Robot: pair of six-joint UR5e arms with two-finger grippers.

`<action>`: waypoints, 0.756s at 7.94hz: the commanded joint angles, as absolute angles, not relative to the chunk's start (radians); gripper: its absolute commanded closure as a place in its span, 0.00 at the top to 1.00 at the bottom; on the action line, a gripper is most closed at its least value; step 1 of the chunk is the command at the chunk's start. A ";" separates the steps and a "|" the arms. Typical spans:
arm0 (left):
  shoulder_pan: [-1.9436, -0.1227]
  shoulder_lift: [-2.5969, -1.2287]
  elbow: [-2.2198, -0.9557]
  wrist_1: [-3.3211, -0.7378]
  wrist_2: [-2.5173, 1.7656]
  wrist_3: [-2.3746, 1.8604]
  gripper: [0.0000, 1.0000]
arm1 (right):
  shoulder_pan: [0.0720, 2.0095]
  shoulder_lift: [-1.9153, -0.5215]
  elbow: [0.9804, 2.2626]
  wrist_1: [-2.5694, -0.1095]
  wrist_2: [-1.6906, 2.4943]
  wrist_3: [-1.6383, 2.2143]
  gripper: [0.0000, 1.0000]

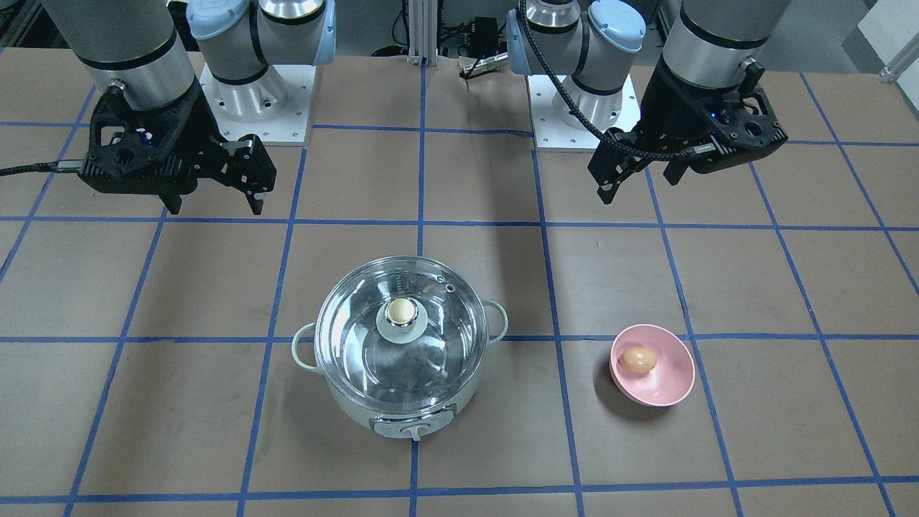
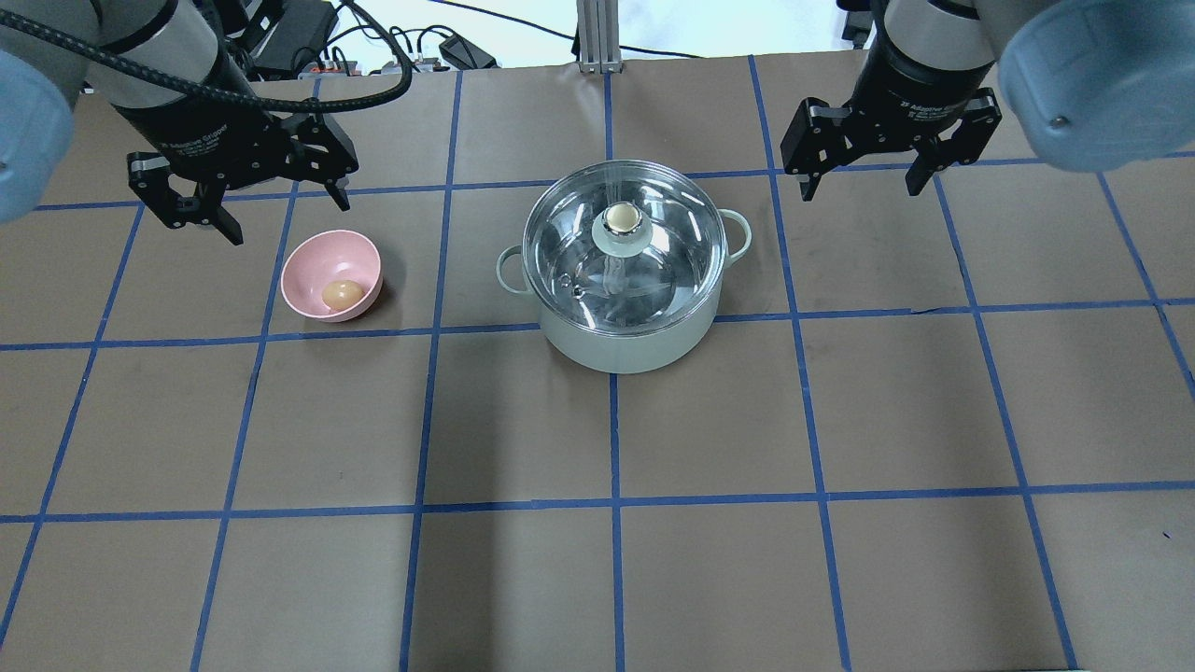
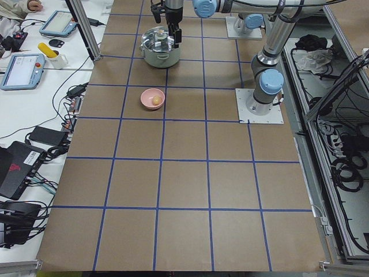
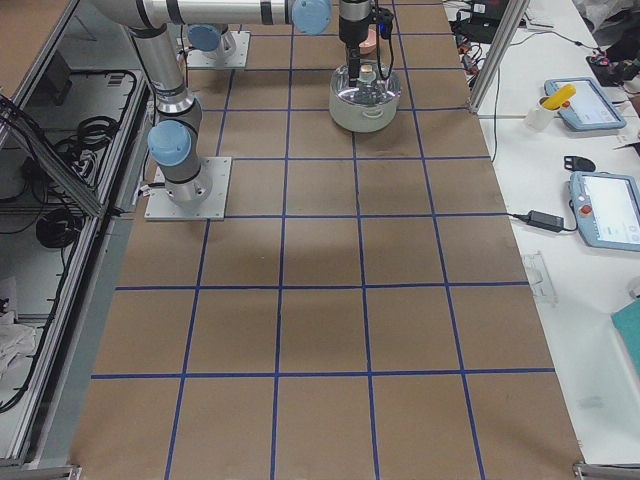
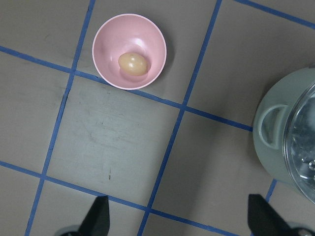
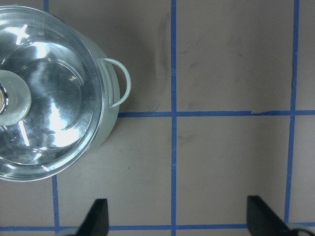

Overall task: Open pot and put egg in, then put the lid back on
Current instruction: 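Move the right gripper to the lid knob while the left approaches the bowl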

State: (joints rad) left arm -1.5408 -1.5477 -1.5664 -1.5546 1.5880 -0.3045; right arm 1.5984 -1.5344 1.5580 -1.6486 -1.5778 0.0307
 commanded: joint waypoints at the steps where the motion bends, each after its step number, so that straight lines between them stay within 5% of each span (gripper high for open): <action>1: -1.540 -1.548 -1.563 -1.555 1.588 -0.307 1.00 | 1.598 -1.531 1.555 -1.651 -1.577 0.032 1.00; 4: -1.470 -1.552 -1.559 -1.555 1.579 -0.316 1.00 | 1.598 -1.504 1.527 -1.651 -1.577 0.040 1.00; 6: -1.431 -1.572 -1.557 -1.549 1.577 -0.333 1.00 | 1.641 -1.364 1.368 -1.631 -1.528 0.157 1.00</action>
